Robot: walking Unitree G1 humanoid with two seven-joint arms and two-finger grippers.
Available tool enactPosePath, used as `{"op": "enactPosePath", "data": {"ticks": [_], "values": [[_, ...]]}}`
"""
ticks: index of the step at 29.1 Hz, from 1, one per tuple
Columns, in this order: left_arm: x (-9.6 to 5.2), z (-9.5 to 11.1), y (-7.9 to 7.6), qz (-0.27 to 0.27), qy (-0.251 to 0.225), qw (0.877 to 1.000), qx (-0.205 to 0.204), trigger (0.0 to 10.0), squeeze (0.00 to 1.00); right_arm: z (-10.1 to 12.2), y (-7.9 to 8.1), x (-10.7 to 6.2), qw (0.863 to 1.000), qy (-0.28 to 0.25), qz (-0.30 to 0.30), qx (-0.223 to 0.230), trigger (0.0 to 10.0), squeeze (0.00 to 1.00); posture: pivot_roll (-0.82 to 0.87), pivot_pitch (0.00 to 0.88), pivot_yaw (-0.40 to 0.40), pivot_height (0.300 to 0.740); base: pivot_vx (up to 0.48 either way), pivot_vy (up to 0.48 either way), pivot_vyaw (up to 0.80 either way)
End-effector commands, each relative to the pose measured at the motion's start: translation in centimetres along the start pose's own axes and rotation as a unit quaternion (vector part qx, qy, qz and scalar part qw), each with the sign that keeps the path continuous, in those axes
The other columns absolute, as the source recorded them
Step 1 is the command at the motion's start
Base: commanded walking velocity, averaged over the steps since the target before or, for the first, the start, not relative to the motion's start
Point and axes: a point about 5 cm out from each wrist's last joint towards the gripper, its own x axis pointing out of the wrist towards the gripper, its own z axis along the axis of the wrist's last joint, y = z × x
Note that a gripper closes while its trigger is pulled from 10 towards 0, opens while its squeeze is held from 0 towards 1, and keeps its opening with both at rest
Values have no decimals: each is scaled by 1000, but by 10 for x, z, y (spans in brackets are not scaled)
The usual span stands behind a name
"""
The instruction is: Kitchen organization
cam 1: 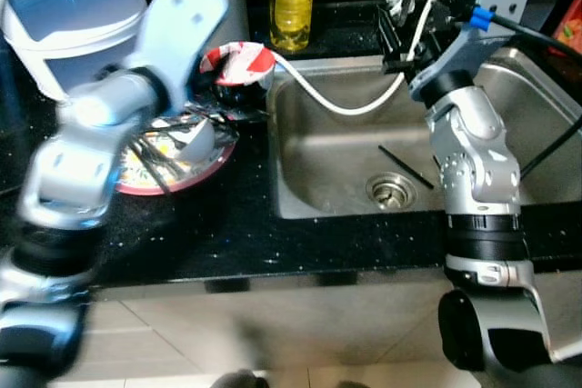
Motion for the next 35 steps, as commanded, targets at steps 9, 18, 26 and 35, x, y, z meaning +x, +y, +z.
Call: {"op": "enactPosePath", "data": {"ticks": [9,18,26,35], "values": [[-54,-67,14,10,200,976,84,10000,0,-3,17,-2,994,14,99,37,10000,0,172,60,61,740,0,0,0],[-104,-105,23,17,315,942,112,10000,0,-7,54,-23,933,49,353,47,10000,0,217,68,19,740,0,0,0],[-110,-113,5,1,325,940,105,10000,0,-6,67,-34,897,54,436,47,10000,0,226,69,-8,740,0,0,0],[-76,-122,-19,-17,246,959,138,10000,0,-3,71,-28,894,47,439,71,10000,0,211,58,-23,740,0,0,0]]}}
